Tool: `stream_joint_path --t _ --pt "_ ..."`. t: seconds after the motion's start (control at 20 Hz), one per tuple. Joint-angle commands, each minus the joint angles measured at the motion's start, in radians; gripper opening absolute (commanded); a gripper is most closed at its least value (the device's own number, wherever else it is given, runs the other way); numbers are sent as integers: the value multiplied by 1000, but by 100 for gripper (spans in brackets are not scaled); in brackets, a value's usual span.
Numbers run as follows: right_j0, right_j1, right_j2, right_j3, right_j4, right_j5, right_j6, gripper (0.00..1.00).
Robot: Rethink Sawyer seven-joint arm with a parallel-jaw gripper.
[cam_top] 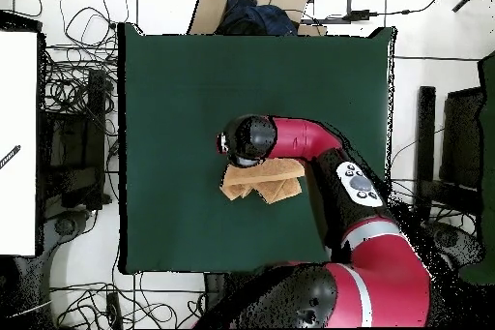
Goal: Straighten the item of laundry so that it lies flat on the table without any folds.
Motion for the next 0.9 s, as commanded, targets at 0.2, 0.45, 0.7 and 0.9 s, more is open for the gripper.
stream_joint_path --t 0.2,0.45,0.7,0.9 --pt "-8 77 19 17 -62 -97 6 100" --pt "3 84 11 -4 -74 -99 -2 100" --pt "14 80 2 -14 -76 -91 0 0" --pt "23 72 -8 -7 -79 -100 18 0"
